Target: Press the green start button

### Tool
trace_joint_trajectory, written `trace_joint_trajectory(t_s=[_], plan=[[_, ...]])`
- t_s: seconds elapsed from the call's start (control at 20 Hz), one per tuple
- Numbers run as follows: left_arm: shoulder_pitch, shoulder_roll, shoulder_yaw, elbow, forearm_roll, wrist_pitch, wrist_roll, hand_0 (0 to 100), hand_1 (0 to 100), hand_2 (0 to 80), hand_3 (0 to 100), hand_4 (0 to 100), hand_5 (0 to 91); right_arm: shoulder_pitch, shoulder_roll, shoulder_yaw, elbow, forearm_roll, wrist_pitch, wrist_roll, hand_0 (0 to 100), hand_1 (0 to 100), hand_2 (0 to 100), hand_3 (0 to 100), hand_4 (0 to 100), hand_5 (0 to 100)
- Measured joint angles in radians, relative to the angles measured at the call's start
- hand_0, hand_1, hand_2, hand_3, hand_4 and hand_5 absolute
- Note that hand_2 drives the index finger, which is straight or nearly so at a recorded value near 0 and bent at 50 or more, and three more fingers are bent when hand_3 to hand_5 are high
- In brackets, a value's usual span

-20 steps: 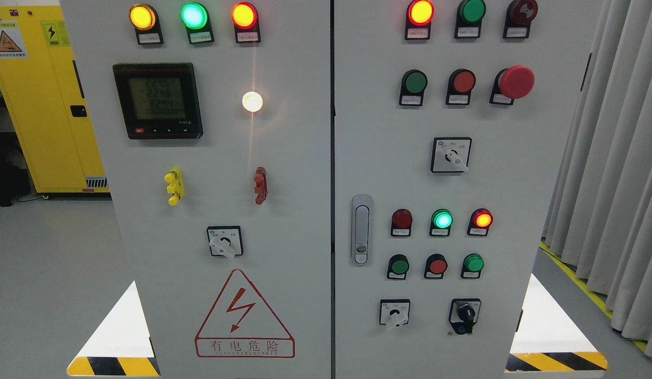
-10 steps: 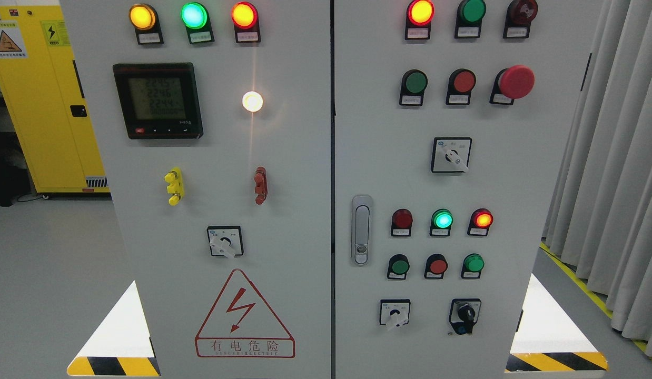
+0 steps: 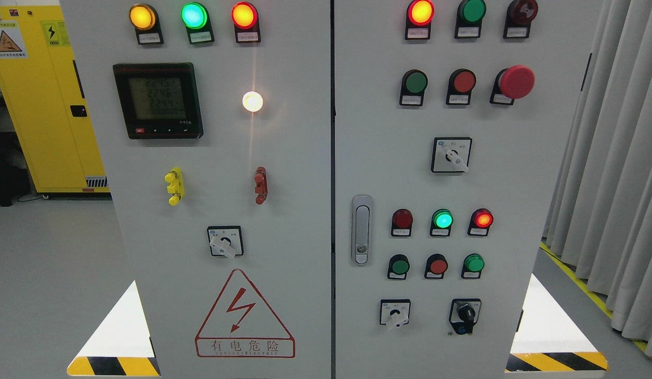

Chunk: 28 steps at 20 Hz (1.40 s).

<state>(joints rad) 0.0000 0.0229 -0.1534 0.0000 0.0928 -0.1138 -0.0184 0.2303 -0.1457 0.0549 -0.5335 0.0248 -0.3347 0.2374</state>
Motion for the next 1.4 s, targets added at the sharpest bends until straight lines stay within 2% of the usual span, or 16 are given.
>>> trace_joint_trajectory(t_s=[0.2,0.4,0.55,0.85,1.15,1.2,1.4], plan=[[0.000,0.004,0.000,0.000,0.000,0.002,0.003,12,56,0.0,0,0,0.0,0.029,-0.001,0.010,-0.145,0.068,-0.106,0.000,18,47,0,5,1,0],[0.000,0.006,0.000,0.000,0.000,0.004,0.004,12,56,0.0,0,0,0.0,0.058,-0.001,0.016,-0.310,0.134,-0.150,0.003,18,48,0,10,9,1],[0.000,0.008,0.000,0.000,0.000,0.004,0.005,12,56,0.0,0,0,0.0,0.075,-0.001,0.021,-0.449,0.182,-0.159,0.019,19,48,0,12,13,5],[0.000,0.010,0.000,0.000,0.000,0.000,0.005,12,56,0.0,0,0,0.0,0.082,0.001,0.025,-0.712,0.260,-0.162,0.108,19,49,0,18,18,11],[0.000,0.010,0.000,0.000,0.000,-0.001,0.005,12,56,0.0,0,0,0.0,0.045,0.001,0.015,-0.955,0.296,-0.162,0.130,19,50,0,26,27,18],[0.000,0.006,0.000,0.000,0.000,-0.001,0.006,12,56,0.0,0,0,0.0,0.033,0.001,0.009,-0.987,0.306,-0.162,0.130,17,51,0,32,39,27],[0.000,-0.002,0.000,0.000,0.000,-0.001,0.008,12,56,0.0,0,0,0.0,-0.042,0.003,-0.023,-1.108,0.385,-0.161,0.134,20,52,0,46,50,42]])
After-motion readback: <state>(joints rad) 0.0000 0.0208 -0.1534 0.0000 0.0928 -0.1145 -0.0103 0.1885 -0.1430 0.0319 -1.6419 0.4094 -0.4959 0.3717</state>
